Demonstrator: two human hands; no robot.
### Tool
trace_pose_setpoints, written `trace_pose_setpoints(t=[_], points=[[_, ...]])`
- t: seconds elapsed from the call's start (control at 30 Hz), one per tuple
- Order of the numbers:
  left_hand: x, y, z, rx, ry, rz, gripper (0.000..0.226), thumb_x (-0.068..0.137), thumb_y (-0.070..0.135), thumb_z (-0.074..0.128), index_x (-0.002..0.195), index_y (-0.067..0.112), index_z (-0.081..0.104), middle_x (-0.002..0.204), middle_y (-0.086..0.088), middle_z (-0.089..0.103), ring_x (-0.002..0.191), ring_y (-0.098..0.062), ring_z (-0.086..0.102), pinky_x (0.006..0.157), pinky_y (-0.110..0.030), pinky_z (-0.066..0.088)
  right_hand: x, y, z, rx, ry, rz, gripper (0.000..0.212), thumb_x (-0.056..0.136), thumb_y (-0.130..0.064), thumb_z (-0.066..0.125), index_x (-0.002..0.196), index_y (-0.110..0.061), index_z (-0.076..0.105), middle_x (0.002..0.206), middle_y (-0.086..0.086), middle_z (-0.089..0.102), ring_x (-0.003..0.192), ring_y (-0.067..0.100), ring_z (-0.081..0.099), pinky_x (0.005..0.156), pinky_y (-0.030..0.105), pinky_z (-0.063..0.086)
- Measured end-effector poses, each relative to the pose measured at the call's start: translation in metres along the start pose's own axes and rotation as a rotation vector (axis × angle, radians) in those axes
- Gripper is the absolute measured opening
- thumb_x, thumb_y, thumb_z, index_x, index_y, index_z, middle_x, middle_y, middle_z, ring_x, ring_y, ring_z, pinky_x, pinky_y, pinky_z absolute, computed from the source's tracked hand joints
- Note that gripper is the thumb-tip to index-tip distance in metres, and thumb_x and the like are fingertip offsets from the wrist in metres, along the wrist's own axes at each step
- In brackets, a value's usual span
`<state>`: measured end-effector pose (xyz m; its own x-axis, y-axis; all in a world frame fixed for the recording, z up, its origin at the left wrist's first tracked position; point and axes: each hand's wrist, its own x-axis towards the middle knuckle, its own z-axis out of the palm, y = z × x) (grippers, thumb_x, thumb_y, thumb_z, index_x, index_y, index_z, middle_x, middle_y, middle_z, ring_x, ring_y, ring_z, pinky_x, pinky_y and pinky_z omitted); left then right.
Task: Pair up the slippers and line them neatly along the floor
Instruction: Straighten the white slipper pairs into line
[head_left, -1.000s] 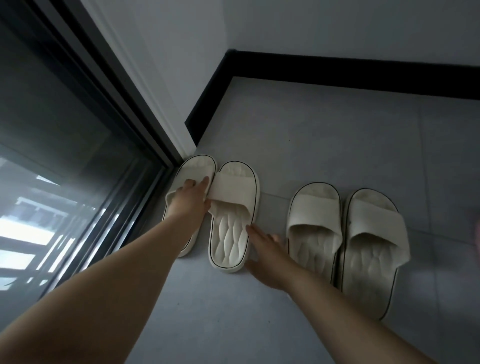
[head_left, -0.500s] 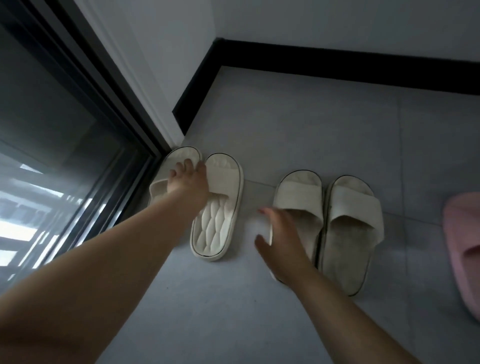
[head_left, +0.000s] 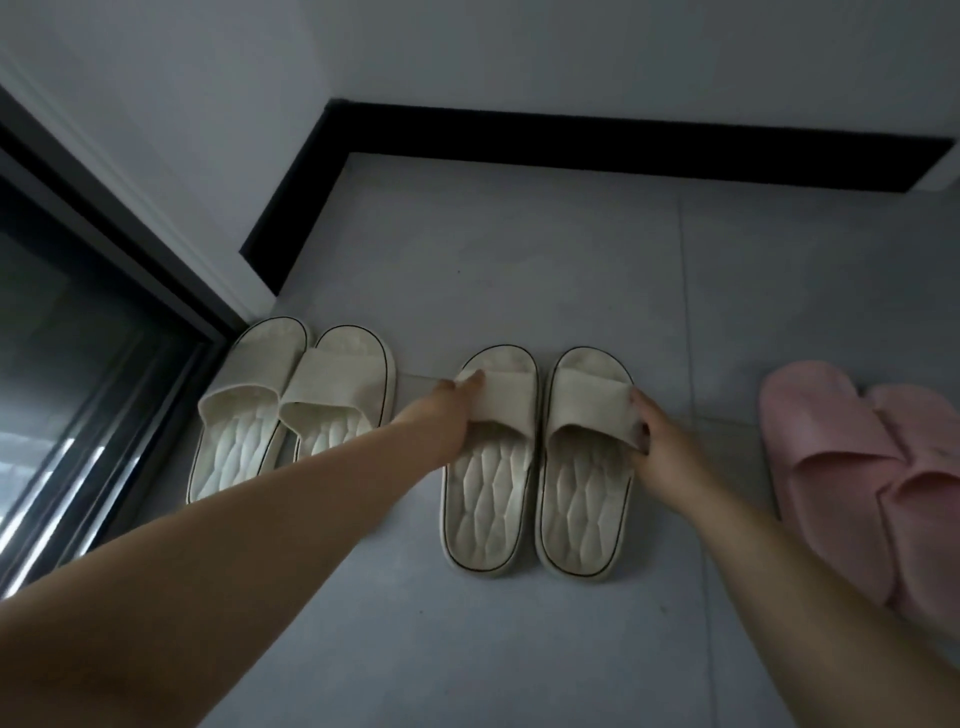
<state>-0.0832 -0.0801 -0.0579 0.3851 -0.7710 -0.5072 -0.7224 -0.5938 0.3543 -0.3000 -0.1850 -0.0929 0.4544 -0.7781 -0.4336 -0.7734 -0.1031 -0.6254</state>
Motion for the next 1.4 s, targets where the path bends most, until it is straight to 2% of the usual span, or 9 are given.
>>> trace_pose_setpoints(t=[0.17,0.33,0.4,0.53,0.7,0.83,1.0,1.23,1.4], points=[[0.002,-0.012,-0.003,-0.056,0.010,-0.015,0.049,0.098,0.015,0.034,0.146,0.021,0.024,0.145,-0.016,0.037,0.127,-0.034,0.044,0.104,-0.038,0.039,0.001,0.001,0.007,-0.090,0.004,-0.047,0.070,0.088,-0.010,0.054,0.147,-0.025,0.019,0.127,0.019,0.057,0.114,0.034,0.056,0.098,0.042,0.044],[0.005,-0.007,0.001,-0.573,0.078,-0.238,0.054,0.089,0.056,0.040,0.118,0.013,0.056,0.120,-0.014,0.062,0.112,-0.031,0.058,0.106,-0.042,0.039,0.001,0.006,0.008,-0.144,0.008,-0.038,0.068,0.090,-0.011,0.050,0.147,-0.030,0.017,0.122,0.019,0.061,0.108,0.033,0.059,0.093,0.036,0.045],[0.006,-0.007,0.003,-0.460,0.114,-0.230,0.049,0.091,0.051,0.041,0.122,0.015,0.053,0.122,-0.013,0.060,0.112,-0.029,0.056,0.105,-0.037,0.039,0.000,0.006,0.009,-0.119,0.030,-0.040,0.066,0.090,-0.007,0.047,0.146,-0.029,0.021,0.128,0.016,0.057,0.115,0.032,0.056,0.097,0.035,0.042],[0.008,-0.001,0.004,-0.197,0.153,-0.077,0.051,0.096,0.012,0.041,0.145,0.019,0.028,0.142,-0.016,0.041,0.124,-0.032,0.047,0.098,-0.034,0.040,-0.001,0.005,0.010,-0.085,0.143,-0.013,0.063,0.088,0.001,0.039,0.145,-0.025,0.028,0.139,0.012,0.049,0.126,0.029,0.048,0.105,0.032,0.035],[0.017,0.011,0.003,-0.459,0.143,-0.270,0.047,0.096,0.046,0.032,0.120,0.010,0.048,0.120,-0.017,0.058,0.110,-0.030,0.056,0.091,-0.034,0.038,-0.008,0.009,0.007,-0.027,0.213,0.012,0.051,0.094,-0.008,0.033,0.142,-0.025,0.034,0.138,0.010,0.048,0.124,0.026,0.048,0.097,0.024,0.033],[0.018,0.005,0.005,-0.468,0.133,-0.277,0.049,0.094,0.050,0.033,0.117,0.009,0.050,0.118,-0.017,0.059,0.110,-0.031,0.056,0.098,-0.037,0.039,-0.008,0.007,0.005,-0.089,0.234,-0.001,0.058,0.091,-0.002,0.032,0.144,-0.025,0.031,0.136,0.017,0.043,0.124,0.033,0.045,0.106,0.033,0.032],[0.018,-0.002,0.010,-0.440,0.136,-0.234,0.047,0.093,0.052,0.034,0.116,0.016,0.052,0.112,-0.011,0.061,0.096,-0.026,0.056,0.081,-0.030,0.035,-0.011,0.005,0.009,-0.170,0.177,-0.007,0.063,0.088,0.000,0.036,0.145,-0.027,0.027,0.131,0.017,0.044,0.118,0.035,0.049,0.099,0.035,0.038],[0.012,-0.007,0.013,-0.310,0.138,-0.173,0.044,0.095,0.047,0.033,0.122,0.017,0.050,0.120,-0.011,0.060,0.104,-0.028,0.057,0.086,-0.031,0.039,-0.018,0.002,0.015,-0.163,0.136,-0.057,0.065,0.086,0.000,0.041,0.145,-0.023,0.027,0.126,0.017,0.046,0.112,0.035,0.052,0.094,0.033,0.040],[0.003,-0.017,0.014,0.046,0.099,-0.014,0.053,0.094,0.017,0.036,0.145,0.024,0.023,0.149,-0.007,0.032,0.123,-0.034,0.047,0.103,-0.036,0.037,-0.023,0.002,0.021,-0.119,0.139,-0.103,0.066,0.085,0.001,0.042,0.145,-0.024,0.030,0.125,0.015,0.047,0.112,0.034,0.052,0.092,0.032,0.041]])
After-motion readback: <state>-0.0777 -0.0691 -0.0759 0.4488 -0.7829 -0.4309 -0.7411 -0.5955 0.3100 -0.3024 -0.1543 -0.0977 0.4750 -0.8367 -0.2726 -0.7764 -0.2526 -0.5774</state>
